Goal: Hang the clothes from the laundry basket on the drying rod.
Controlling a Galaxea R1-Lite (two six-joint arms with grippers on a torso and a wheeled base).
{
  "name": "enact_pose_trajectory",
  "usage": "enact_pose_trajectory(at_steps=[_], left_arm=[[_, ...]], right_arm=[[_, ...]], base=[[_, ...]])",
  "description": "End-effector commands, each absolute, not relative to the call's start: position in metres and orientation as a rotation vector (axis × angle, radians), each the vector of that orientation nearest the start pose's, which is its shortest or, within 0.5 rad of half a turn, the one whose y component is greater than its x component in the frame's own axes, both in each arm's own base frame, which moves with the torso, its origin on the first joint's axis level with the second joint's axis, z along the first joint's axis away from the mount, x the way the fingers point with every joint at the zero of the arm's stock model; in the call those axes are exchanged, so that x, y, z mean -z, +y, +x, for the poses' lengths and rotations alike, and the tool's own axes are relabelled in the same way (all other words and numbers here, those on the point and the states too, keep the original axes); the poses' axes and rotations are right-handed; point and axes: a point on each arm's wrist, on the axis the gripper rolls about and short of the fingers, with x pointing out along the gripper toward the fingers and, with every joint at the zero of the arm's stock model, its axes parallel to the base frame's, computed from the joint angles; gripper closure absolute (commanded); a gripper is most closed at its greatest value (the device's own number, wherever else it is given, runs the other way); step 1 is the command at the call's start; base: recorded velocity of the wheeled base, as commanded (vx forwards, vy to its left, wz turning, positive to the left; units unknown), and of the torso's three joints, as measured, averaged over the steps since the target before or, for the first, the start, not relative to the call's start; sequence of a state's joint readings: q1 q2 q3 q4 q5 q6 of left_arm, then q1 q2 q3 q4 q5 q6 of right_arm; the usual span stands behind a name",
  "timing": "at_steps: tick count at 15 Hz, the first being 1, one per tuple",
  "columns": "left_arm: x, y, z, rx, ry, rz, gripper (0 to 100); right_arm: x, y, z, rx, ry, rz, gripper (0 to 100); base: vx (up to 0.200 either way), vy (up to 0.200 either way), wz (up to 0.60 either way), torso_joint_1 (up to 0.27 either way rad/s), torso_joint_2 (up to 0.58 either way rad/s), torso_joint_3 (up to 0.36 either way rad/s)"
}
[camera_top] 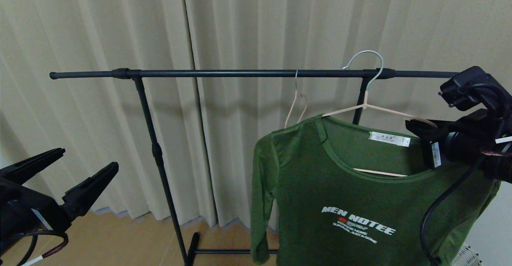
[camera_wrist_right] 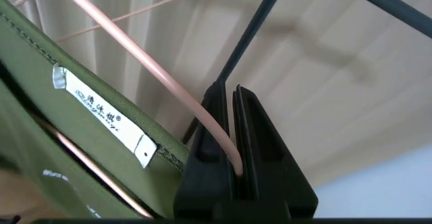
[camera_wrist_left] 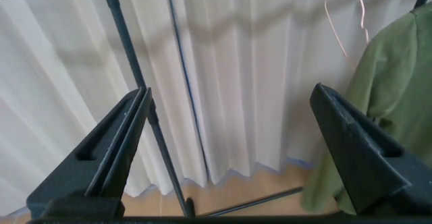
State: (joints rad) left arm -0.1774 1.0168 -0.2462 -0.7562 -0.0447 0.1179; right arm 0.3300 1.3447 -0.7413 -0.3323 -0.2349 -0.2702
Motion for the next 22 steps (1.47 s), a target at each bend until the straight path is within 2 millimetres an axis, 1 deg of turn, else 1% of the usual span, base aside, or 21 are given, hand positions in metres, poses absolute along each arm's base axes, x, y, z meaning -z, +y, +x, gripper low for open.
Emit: enact_pose_trajectory(at_steps=[1,15,18,22], left_arm=[[-0.1859,-0.0226,0.1211,0.222,0.004,0.119,0],[-0.1861,-0.0226,0.1209,0.222,0.002,0.119,0],[-0.1850,-0.0225,0.1205,0.222,0.005,0.120,0],[-0.1893,-0.0226,0.1206,0.222,-0.010,0.101,0]], right_arm=[[-0.2275,0.0649,0.2078,-0.127,0.249,-0.344,100],[-0.2249,0.0635,0.2058,-0.121,0.257,-0.346,100],[-0.2220,0.0621,0.2019,-0.120,0.269,-0.350,100],[-0.2202,0.0614,0.1999,-0.119,0.277,-0.335,100]], base=[[0.000,0.000,0.00,0.000,0.00,0.000],[0.000,0.200,0.00,0.002,0.00,0.003],[0.000,0.000,0.00,0.000,0.00,0.000],[0.000,0.000,0.00,0.000,0.00,0.000]])
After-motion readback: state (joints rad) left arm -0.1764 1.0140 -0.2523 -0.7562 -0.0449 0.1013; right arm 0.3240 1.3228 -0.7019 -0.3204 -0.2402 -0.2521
